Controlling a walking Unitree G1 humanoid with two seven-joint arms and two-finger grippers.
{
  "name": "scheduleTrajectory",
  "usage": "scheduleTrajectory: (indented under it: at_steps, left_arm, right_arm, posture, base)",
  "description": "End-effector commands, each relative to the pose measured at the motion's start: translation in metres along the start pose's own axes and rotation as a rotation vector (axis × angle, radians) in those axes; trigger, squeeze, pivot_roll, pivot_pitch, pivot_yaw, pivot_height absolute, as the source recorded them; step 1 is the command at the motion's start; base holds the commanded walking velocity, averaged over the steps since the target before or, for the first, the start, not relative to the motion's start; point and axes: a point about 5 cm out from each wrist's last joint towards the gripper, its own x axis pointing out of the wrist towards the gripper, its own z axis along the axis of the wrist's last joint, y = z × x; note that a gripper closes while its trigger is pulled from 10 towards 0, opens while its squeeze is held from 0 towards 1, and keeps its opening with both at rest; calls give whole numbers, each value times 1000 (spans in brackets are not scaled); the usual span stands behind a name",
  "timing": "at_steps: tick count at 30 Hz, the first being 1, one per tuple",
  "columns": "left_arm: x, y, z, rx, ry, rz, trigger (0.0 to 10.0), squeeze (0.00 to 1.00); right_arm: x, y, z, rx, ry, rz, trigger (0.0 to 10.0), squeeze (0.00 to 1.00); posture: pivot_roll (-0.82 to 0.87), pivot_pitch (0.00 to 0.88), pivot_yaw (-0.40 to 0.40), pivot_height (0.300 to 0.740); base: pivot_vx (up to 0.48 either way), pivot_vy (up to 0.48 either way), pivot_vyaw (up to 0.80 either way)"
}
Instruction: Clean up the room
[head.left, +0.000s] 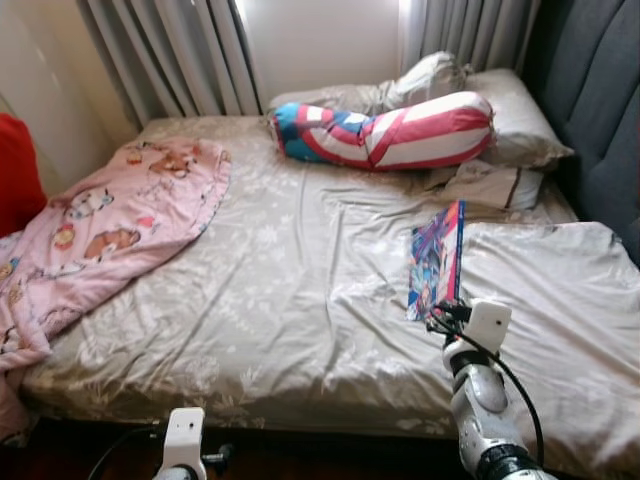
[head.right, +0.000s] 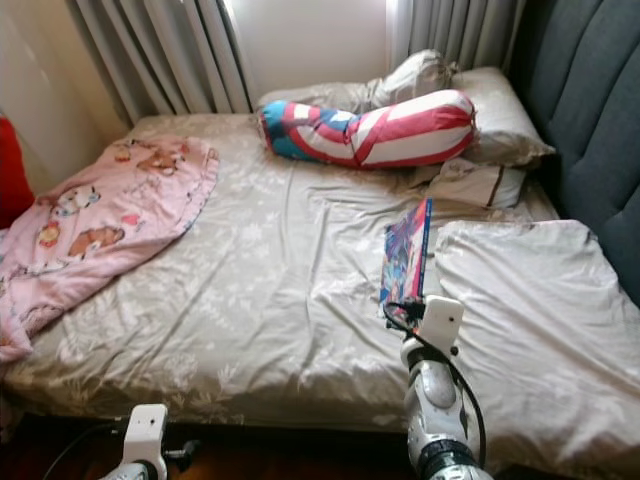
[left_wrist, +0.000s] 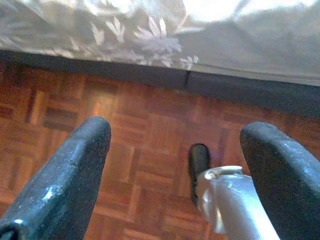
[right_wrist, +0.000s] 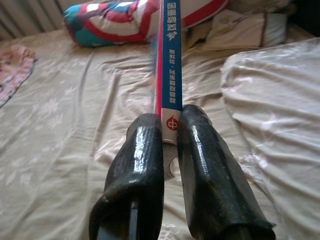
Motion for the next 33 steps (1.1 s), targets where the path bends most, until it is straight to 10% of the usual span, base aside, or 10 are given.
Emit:
scheduleTrajectory:
  at_steps: [1, 17, 33]
  left_arm:
    - [-1, 6, -4, -12, 20, 14, 10000, 0]
    - [5, -40, 5, 0, 18, -35, 10000, 0]
    - [2, -18, -2, 7, 32, -13, 10000, 0]
  right_arm:
    - [5, 10, 10, -19, -40, 49, 10000, 0]
    - [5, 11, 6, -40, -12, 59, 10000, 0]
    - [5, 10, 5, -53, 2, 62, 10000, 0]
  posture:
    - [-17, 31, 37, 740]
    - [-16, 39, 35, 740]
    - [-18, 38, 32, 740]
  base:
    - [0, 0, 0]
    - [0, 0, 0]
    - [45, 0, 0]
